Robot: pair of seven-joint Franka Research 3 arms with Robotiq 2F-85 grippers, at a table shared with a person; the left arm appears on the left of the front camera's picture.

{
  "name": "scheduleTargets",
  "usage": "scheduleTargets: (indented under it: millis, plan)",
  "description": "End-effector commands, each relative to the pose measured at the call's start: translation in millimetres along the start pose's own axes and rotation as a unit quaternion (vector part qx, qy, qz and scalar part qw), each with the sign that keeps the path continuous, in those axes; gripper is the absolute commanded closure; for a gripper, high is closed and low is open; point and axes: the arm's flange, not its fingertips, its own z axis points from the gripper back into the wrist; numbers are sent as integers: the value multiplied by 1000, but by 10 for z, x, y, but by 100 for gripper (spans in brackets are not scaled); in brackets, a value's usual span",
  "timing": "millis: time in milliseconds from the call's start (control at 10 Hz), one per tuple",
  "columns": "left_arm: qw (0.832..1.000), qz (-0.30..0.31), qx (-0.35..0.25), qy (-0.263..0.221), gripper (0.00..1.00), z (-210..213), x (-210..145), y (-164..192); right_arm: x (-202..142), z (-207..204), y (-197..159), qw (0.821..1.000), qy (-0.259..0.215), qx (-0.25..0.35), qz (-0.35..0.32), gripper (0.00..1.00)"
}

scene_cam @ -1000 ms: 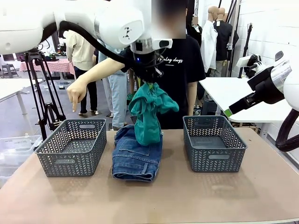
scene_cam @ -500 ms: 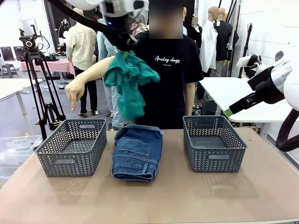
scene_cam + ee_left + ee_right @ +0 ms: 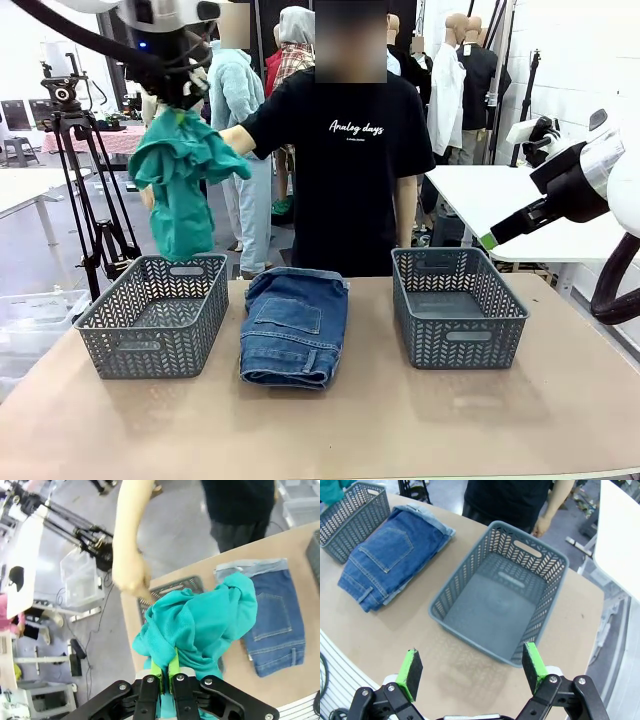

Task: Sort the tops and bottoms.
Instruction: Sort the clothes according to human instructions.

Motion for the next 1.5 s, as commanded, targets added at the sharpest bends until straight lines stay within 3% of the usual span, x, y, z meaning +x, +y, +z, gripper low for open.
scheduleTargets:
  millis: [0,500,700,1400]
  plan:
    - [1000,-14,-12,-14,100,75,109,-144,-1,-10,3,1000,-1,6,-3,0]
    - [1000,-16,-7,-8,100,54,64,-200,-1,-10,3,1000,-1,6,-3,0]
    - [999,22,-15,37,100,-330,-90,43,-1,-10,3,1000,-1,6,-3,0]
    - [987,87,-118,73,100,-1562,-818,484,-1,-10,3,1000,-1,6,-3,0]
